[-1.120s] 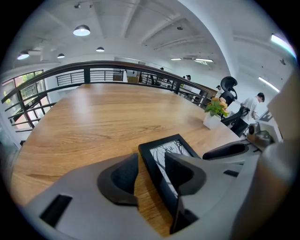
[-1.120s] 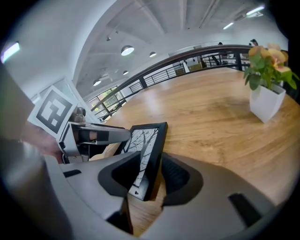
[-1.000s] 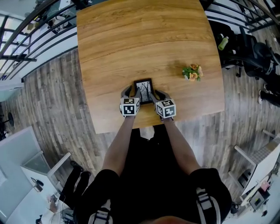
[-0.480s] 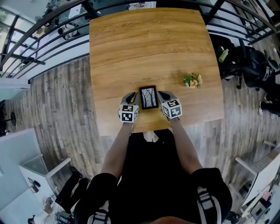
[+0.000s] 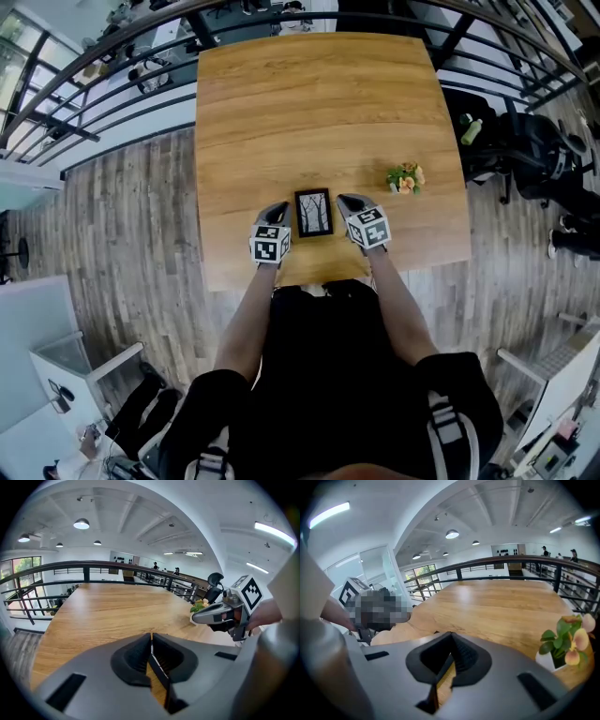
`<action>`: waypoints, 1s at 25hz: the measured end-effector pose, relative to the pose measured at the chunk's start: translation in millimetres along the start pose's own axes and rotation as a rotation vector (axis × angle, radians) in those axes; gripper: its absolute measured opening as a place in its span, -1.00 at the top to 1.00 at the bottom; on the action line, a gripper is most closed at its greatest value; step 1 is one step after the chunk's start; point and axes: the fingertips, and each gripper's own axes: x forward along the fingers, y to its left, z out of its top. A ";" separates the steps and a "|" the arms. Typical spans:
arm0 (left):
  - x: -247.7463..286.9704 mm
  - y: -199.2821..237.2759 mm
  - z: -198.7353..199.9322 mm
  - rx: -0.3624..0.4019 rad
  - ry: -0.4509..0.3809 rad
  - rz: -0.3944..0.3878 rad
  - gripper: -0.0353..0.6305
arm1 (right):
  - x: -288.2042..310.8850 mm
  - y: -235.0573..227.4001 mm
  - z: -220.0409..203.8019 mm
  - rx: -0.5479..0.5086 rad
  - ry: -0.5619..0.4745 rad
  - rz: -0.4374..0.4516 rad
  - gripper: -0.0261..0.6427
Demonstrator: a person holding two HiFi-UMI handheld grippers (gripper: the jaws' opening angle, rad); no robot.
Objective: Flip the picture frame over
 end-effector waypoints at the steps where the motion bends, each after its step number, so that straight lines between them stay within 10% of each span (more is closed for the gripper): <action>1: 0.2 -1.3 -0.2 -0.004 -0.002 0.003 0.80 | -1.5 -2.0 0.3 -0.005 0.000 0.000 0.90; 25: -3.9 8.7 28.3 -0.017 -0.044 0.018 0.82 | -18.2 -15.7 34.5 -0.024 -0.093 -0.032 0.90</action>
